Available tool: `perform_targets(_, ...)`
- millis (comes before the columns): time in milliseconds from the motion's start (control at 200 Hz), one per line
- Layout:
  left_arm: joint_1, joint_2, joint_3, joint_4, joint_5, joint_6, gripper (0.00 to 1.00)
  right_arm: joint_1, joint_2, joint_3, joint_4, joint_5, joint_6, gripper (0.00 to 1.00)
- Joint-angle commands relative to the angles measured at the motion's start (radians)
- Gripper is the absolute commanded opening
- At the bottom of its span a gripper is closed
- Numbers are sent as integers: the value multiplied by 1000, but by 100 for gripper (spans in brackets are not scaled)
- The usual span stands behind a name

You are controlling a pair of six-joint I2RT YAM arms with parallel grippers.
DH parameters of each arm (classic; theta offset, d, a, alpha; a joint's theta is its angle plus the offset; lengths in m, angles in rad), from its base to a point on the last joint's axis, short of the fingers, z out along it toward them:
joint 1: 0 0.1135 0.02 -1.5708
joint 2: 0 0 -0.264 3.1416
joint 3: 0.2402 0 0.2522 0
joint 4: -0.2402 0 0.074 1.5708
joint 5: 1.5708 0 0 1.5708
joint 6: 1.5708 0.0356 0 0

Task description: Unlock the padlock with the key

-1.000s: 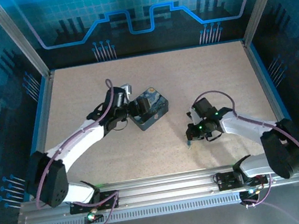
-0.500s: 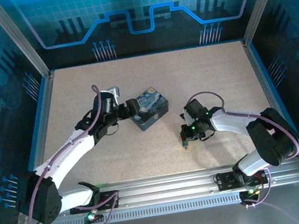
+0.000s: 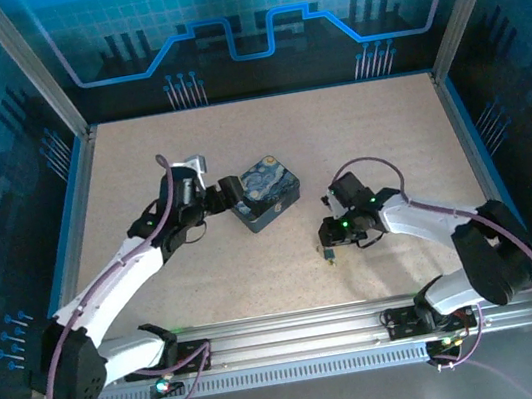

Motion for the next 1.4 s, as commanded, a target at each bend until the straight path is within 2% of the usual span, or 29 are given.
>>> perform_targets(0, 8, -43, -28, -6, -52, 13, 87, -42, -75, 42, -67, 38, -40, 25)
perform_targets(145, 19, -83, -49, -4, -100, 20, 88, -124, -173, 59, -96, 53, -79, 30)
perform_targets(295, 33, -118, -79, 5, -149, 22, 91, -274, -287, 12, -38, 21, -101, 34)
perform_targets(445, 60, -152, -109, 0, -192, 25, 98, -406, -386, -24, -17, 10, -142, 42)
perform_targets(585, 122, -174, -143, -14, -199, 2, 99, -523, -455, -74, 25, -10, -163, 51)
perform_targets(650, 165, -177, -155, -32, -190, -22, 99, -575, -483, -108, 62, -6, -162, 61)
perform_targets(740, 214, -188, -179, -33, -181, -33, 99, -645, -521, -163, 120, 6, -147, 81)
perform_targets(800, 243, -196, -197, -26, -187, -34, 99, -692, -548, -201, 177, 7, -132, 98)
perform_targets(815, 250, -199, -201, -25, -189, -33, 99, -703, -554, -212, 193, 9, -130, 100)
perform_targets(890, 280, -208, -221, -14, -209, -34, 99, -735, -582, -277, 298, 13, -143, 100)
perform_targets(1106, 325, -231, -289, 81, -263, -41, 99, -738, -614, -410, 538, 70, -232, 100)
perform_targets(1251, 327, -231, -345, 189, -309, 27, 99, -735, -552, -420, 617, 65, -244, 100)
perform_targets(1321, 327, -230, -374, 220, -365, 37, 99, -723, -507, -426, 657, 64, -244, 100)
perform_targets(1396, 327, -233, -411, 272, -387, 71, 99, -701, -461, -435, 747, 77, -250, 100)
